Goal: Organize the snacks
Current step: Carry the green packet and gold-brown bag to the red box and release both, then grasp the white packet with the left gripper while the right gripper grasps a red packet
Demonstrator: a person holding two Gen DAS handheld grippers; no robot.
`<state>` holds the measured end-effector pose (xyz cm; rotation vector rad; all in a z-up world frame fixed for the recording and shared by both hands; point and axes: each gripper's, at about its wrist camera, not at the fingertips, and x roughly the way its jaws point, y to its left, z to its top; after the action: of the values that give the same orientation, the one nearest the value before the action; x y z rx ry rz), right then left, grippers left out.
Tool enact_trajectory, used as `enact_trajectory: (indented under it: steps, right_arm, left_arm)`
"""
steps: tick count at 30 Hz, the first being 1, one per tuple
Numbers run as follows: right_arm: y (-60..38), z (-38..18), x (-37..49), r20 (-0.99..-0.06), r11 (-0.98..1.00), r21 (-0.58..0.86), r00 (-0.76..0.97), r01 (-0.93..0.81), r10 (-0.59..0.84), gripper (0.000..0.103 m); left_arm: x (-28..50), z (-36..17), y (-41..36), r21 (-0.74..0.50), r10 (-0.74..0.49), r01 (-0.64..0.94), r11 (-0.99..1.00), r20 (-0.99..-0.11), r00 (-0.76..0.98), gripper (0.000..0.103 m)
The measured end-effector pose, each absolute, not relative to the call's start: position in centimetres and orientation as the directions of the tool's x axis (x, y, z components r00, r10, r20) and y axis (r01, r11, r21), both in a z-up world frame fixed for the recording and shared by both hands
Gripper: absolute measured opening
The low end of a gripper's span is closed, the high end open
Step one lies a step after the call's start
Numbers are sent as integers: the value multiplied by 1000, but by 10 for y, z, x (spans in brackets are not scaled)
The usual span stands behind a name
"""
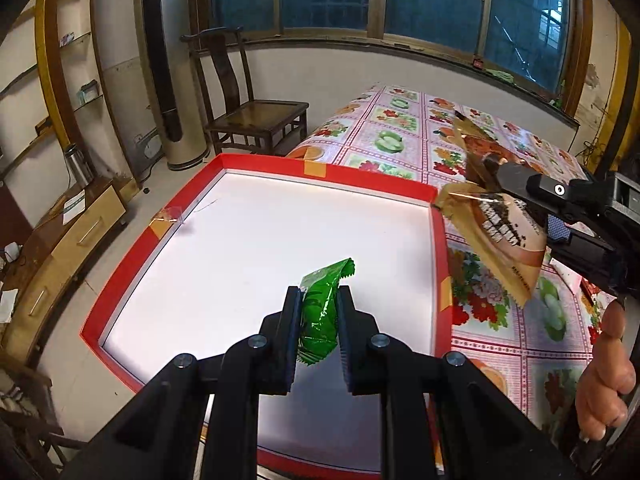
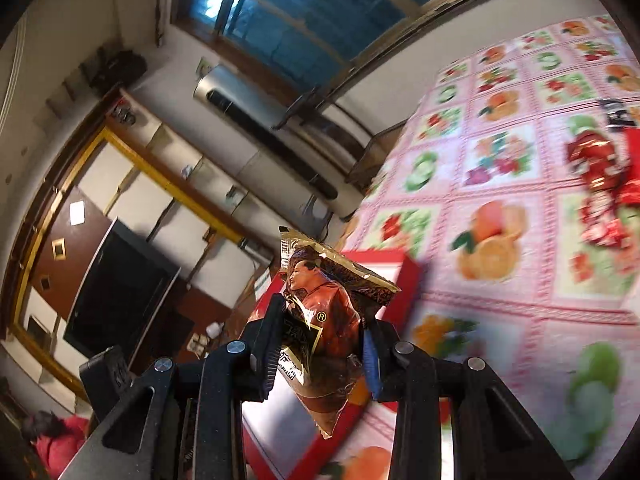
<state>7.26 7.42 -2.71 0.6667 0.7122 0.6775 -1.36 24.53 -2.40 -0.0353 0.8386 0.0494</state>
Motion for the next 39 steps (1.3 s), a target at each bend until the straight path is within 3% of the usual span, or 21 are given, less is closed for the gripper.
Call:
enact_trajectory:
  steps: [8,10,12,15,19,22,24,26,31,34,39]
  right_arm:
    - [145,-49,89,-469,660,682,503,-316,725,41]
    - [149,-46,85,-497,703,626,521,-338,693,43]
    - [140,-41,80,-480,708,615,547,-347,685,45]
    - [109,-34,74,-425,688,643,591,-337,686,47]
    - [49,-26,63,-428,724,623,646,-296,632,50]
    - [-19,-22,50,-440,755,619,701,-216,562,50]
    - [-68,-16,43,-457,791,590,739,-164,495,58]
    - [-111,-15,43,-523,840,531,736,-113,430,66]
    - [-162,-31,61,-645,885,459,657,-76,390,66]
    - [-159,-48,66,-671,900,423,631,-106,389,65]
    - [-128,-64,75,-741,957,254,609,-139,285,65]
  left_arm:
    - [-15,-38,259,68,124,-111,991,-758,641,21]
    - [-17,-35,262,84,153,-136,987,-745,650,45]
    - [-19,-27,261,90,172,-156,984,-724,668,62]
    - [-25,-12,250,82,159,-142,986,-688,708,65]
    - [-31,5,214,40,79,-70,997,-647,759,82]
    - [-32,10,168,32,-19,51,998,-628,778,86]
    - [-30,10,133,42,-81,137,990,-625,777,87]
    - [-25,7,98,55,-140,224,973,-633,761,87]
    - [-6,-11,15,140,-196,380,914,-667,718,87]
    - [-1,-21,0,181,-166,386,904,-685,709,87]
    - [13,-34,20,61,-183,328,943,-729,660,87]
